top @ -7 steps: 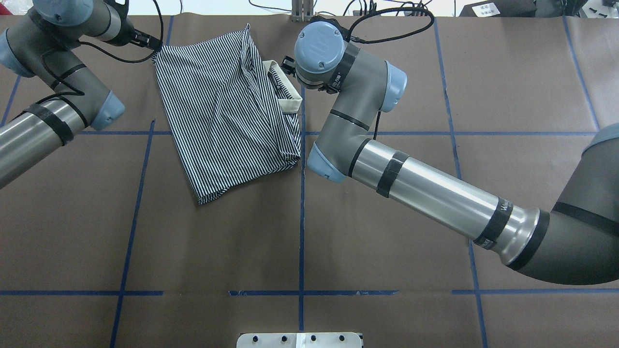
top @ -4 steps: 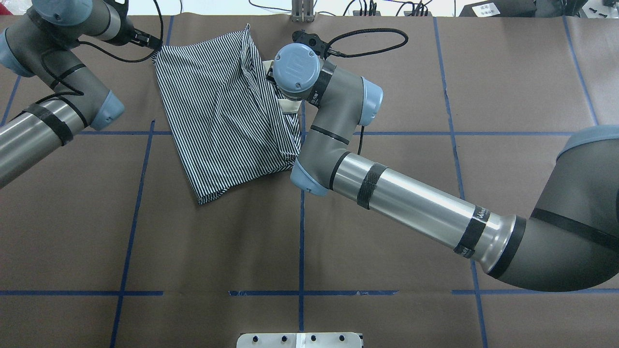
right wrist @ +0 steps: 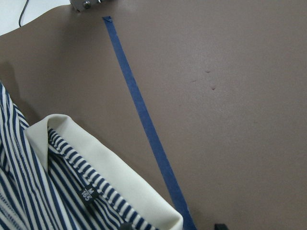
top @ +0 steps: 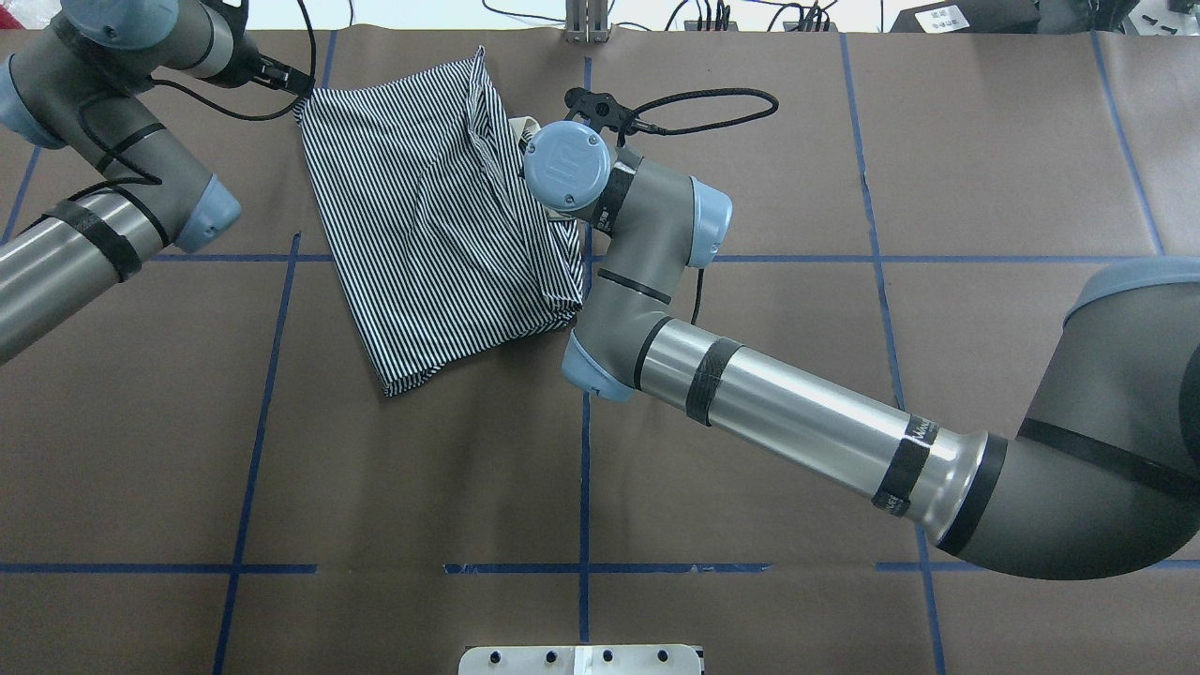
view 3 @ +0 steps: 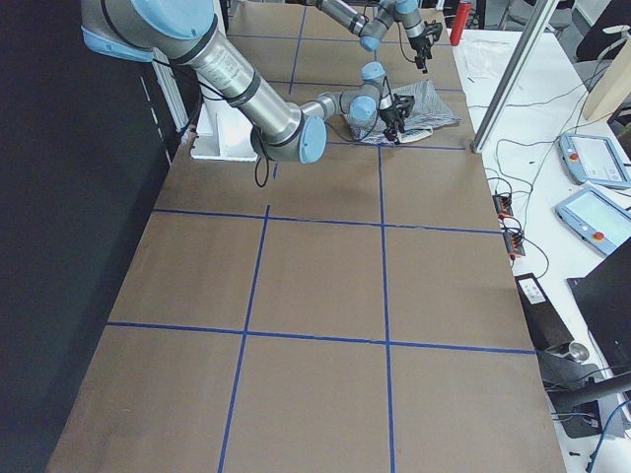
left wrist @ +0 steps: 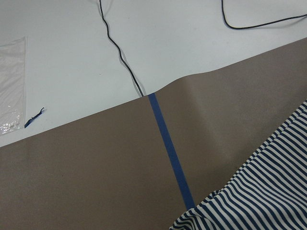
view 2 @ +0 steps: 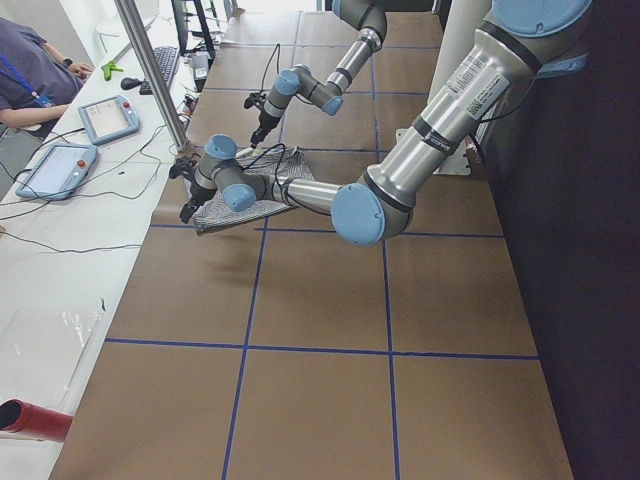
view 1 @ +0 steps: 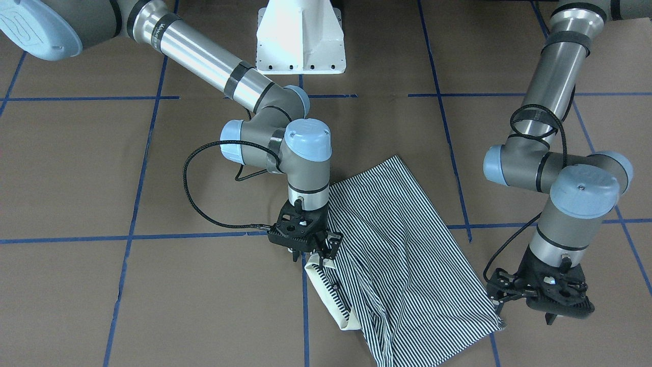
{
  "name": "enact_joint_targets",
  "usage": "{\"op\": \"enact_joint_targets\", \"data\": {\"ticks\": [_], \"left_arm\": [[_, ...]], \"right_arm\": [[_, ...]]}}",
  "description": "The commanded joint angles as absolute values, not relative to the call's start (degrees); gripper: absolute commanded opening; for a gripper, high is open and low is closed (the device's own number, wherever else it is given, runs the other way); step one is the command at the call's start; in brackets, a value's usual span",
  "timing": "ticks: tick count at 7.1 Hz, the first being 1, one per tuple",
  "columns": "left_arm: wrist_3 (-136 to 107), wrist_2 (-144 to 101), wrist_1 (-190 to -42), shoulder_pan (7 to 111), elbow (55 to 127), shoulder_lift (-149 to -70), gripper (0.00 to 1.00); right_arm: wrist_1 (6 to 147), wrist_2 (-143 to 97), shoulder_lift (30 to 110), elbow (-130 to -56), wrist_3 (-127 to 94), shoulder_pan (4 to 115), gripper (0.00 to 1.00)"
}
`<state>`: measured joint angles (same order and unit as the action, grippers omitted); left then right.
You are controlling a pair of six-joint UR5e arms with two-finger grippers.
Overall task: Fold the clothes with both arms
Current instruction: 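Move the right gripper over the shirt near the cream collar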
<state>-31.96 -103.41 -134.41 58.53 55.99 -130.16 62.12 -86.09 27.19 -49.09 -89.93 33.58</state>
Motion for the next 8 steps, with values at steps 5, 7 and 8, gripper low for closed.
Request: {"op": "enact_joint_targets", "data": {"ticks": [5, 7, 8], "left_arm": [[-32.0, -103.4, -134.5, 58.4, 58.1, -128.2, 1.0], [-32.0, -103.4, -134.5, 58.4, 58.2, -128.2, 1.0], [-32.1, -103.4, -134.5, 58.4, 58.7, -128.1, 1.0]], "right_arm": [[58.5, -84.9, 26.3, -47.2, -92.5, 33.0, 0.0], [58.6, -85.0, 26.4, -47.2, -92.5, 33.0, 0.0], [58.9, -85.0, 26.4, -47.7, -92.7, 33.2, 0.0]]}}
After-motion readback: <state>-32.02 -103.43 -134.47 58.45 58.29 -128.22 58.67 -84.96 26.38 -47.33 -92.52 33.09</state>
